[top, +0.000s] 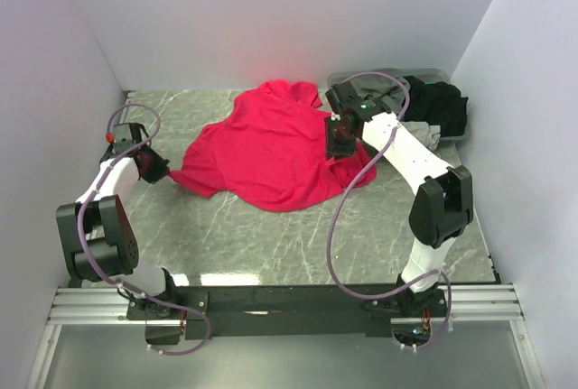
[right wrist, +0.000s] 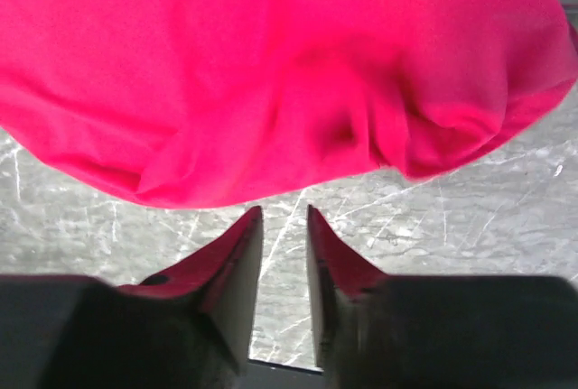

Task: Fold and stack the t-shirts
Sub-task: Flatten the tshirt out

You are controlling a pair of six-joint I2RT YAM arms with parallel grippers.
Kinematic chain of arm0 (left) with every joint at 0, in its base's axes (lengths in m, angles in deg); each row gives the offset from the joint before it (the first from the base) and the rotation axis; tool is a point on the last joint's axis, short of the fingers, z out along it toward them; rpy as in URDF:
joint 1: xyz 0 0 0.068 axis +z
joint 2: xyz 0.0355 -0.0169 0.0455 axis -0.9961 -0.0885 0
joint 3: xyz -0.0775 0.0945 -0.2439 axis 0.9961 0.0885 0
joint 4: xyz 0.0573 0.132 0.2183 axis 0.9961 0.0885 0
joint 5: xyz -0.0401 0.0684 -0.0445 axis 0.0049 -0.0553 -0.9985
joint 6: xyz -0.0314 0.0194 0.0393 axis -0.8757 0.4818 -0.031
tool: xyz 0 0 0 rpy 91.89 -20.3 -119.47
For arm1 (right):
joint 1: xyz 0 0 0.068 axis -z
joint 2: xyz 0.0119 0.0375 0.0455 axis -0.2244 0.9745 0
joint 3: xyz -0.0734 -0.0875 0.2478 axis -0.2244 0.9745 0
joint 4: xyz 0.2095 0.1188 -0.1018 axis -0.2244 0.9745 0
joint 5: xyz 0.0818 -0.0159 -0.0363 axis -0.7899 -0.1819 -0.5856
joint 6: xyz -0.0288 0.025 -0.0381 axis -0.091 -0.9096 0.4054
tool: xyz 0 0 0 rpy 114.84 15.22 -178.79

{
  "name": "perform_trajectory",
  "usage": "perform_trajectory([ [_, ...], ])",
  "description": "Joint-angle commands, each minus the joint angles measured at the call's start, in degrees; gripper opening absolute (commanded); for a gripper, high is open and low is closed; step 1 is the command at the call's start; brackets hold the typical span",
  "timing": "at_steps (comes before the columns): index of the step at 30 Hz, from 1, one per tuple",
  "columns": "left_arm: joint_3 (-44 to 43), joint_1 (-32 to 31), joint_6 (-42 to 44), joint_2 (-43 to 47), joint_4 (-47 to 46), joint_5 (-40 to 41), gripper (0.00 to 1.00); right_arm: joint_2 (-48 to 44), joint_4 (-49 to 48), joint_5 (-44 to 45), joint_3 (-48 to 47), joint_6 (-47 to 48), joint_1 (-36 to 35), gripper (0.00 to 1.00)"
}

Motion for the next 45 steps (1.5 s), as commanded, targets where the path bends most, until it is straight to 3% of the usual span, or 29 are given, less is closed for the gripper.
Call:
perform_trajectory([
  [1,-2.96,0.30,1.10,-1.58,-1.14,0.10,0.00,0.18,1.97,0.70,-2.99,0.97,0.16,0.35],
  [8,-4.72,0.30,0.66,-4.31,-1.58,-1.13,0.00,-7.29,-3.56,2.21,15.08,1.76,0.16,0.36],
  [14,-5.69,0.30,0.48,-5.37,-1.40,-1.30,0.00,-7.30,-10.42,-0.25,23.11,1.94,2.09,0.33],
  [26,-2.35,0.21,-0.92,-2.56,-2.63,-2.09,0.00,1.05,-18.07,-6.75,23.29,4.31,6.31,0.34],
  [40,0.55,0.21,-1.98,0.35,-2.72,-2.09,0.00,3.43,-21.94,-8.60,24.53,4.66,8.69,0.33],
  [45,0.99,0.21,-2.24,0.79,-2.81,-2.27,0.00,4.48,-22.11,-10.00,24.00,4.84,8.69,0.29],
])
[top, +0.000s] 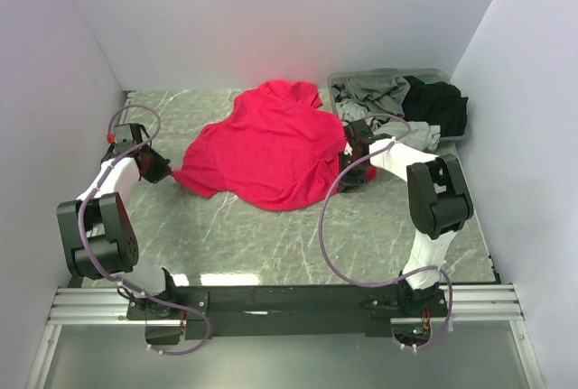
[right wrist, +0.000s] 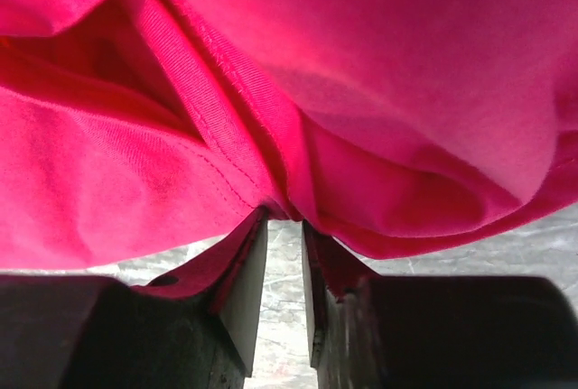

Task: Fold and stack the t-shirts
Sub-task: Flatten the tshirt out

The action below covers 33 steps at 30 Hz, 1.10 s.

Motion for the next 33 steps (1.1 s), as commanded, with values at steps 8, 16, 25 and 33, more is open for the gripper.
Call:
perform_trajectory([
  [8,0.53,0.26,-0.32,2.82,-0.73,-0.17,0.00,0.05,-0.10,-3.39,-1.93,1.34,0.23,0.06],
  [16,-0.35,0.17,-0.05,3.70,0.15,0.54,0.00,-4.61,4.11,-3.39,-4.21,1.43,0.31,0.00],
  [25,-2.98,0.17,-1.11,8.00,1.73,0.80,0.00,-12.78,12.82,-1.20,-10.45,1.96,0.40,0.00],
  [33,-7.55,0.17,-0.33,13.01,0.16,-0.51,0.00,-17.00,15.28,-3.04,-18.79,0.82,2.86,0.00],
])
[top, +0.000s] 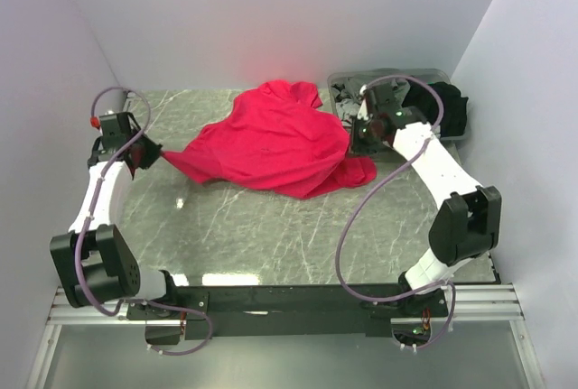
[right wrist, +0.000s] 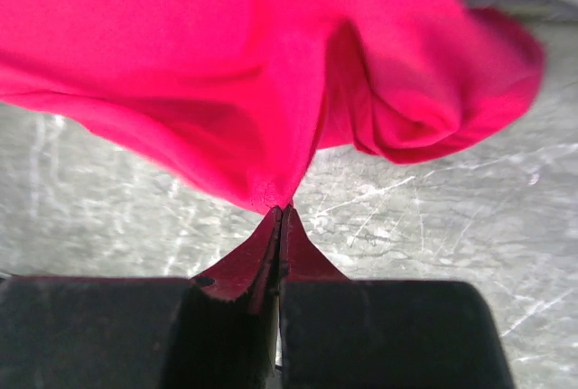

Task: Fold and stack the t-shirts
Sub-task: Flatten the tshirt out

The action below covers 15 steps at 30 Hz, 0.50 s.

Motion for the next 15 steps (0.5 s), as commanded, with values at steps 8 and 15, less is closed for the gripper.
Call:
perform_trajectory([
  [8,-16.93,0.17,2.97,7.24,-3.00,-1.95,0.00,-5.58,2.72,-0.29,-23.34,0.93,1.95,0.00],
  [15,-31.09,0.17,2.98,10.93,-0.89,1.03,0.00,-11.55,-4.46,-0.02,-32.06,0.41,1.95,0.00],
])
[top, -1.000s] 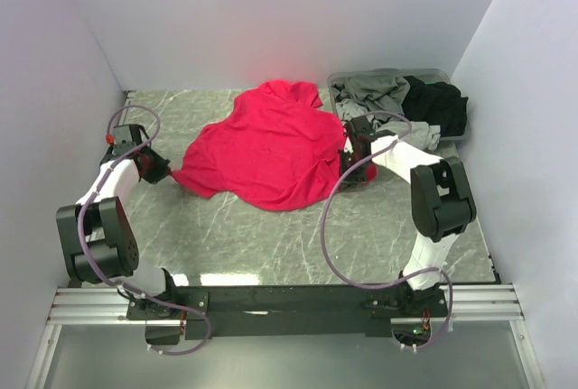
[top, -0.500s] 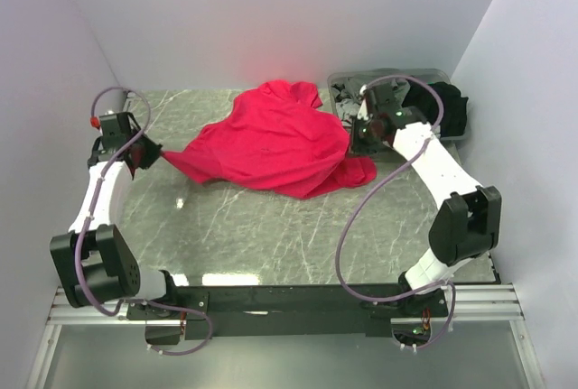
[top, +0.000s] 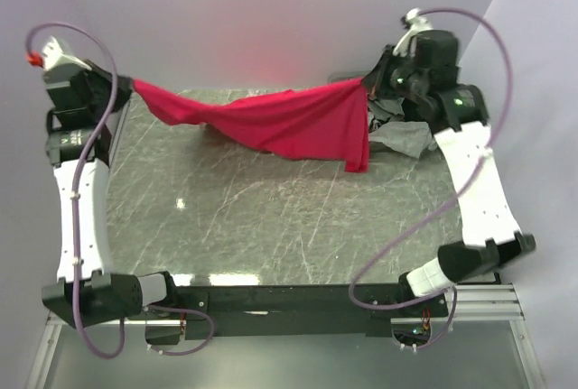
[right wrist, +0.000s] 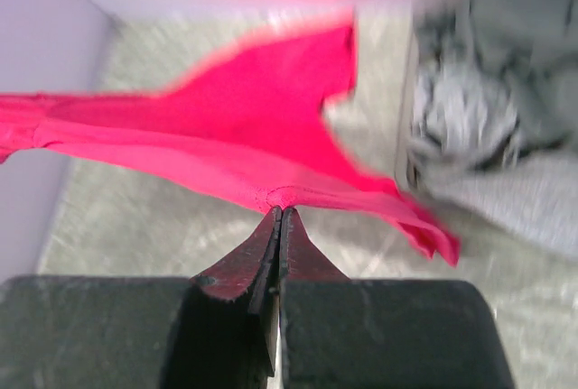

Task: Fold and stack the t-shirts
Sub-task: Flatten the tshirt out

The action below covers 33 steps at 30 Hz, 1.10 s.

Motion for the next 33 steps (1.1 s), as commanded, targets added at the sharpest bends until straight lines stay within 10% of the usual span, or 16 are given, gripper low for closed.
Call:
perform_trajectory([
  [1,-9.24,0.17,0.86,5.25,-1.40,2.81,0.00,-7.64,-7.24,-0.11,-3.34,0.40,0.09,0.00],
  [12,-21.22,0.26,3.14,11.94,-5.95,7.39,0.00,-15.67,-19.20,-4.58,-3.87,0.76,-0.35,0.00],
  [33,-25.08,0.17,-2.31,-7.75,-15.28,-3.34,0.00,10.53,-22.72,-6.00,-18.90,0.05,-1.23,0.00],
])
